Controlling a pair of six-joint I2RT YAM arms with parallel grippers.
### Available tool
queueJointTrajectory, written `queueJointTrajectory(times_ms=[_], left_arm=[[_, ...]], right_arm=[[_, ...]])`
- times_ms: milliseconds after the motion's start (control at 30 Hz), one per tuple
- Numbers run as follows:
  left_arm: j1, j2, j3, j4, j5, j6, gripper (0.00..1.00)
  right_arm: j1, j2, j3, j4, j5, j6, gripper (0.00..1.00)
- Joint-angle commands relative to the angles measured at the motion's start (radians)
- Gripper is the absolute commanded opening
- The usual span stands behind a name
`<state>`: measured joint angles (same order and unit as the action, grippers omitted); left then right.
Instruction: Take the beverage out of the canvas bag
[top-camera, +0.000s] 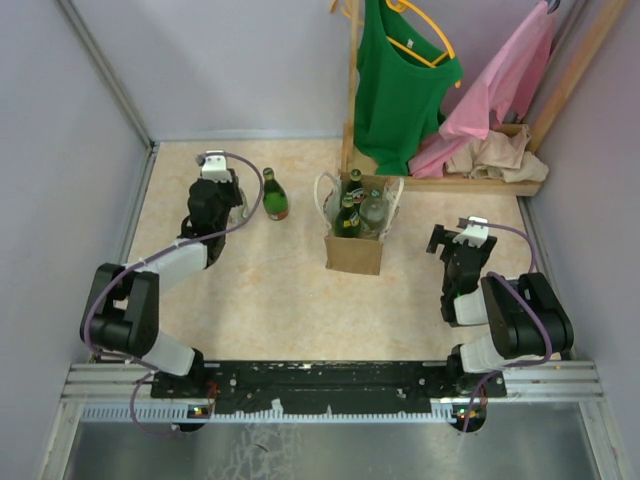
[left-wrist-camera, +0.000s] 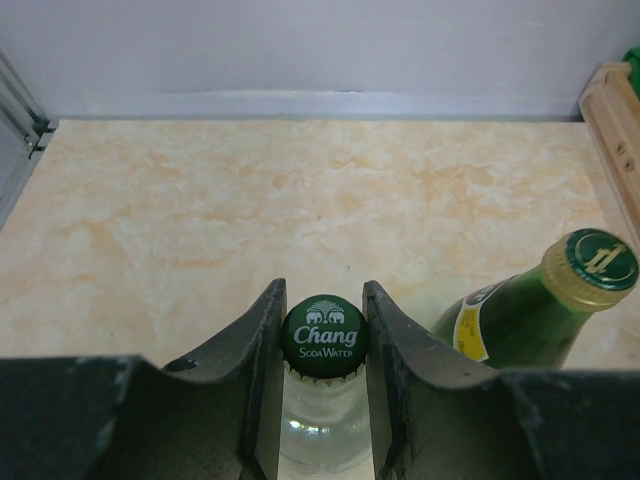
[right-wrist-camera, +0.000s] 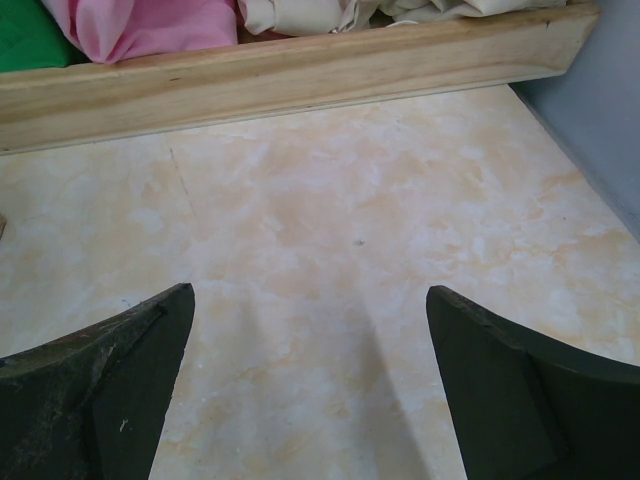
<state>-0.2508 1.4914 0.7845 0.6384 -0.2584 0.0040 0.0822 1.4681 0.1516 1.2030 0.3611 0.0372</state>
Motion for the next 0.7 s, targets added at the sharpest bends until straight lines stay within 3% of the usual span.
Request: queueJointTrajectory(times_ms=[0,667], left_arm=[[0.004,0.013,0.0,0.319,-0.041,0.011,0.0],[0.028,0.193,0.036,0.503,-0.047,-0.032,0.03]], right_arm=[[-0.001,-0.017,0.019,0.046,0.003,0.003,0.99],[-0.001,-0.017,0.02,0.046,0.003,0.002,0.99]])
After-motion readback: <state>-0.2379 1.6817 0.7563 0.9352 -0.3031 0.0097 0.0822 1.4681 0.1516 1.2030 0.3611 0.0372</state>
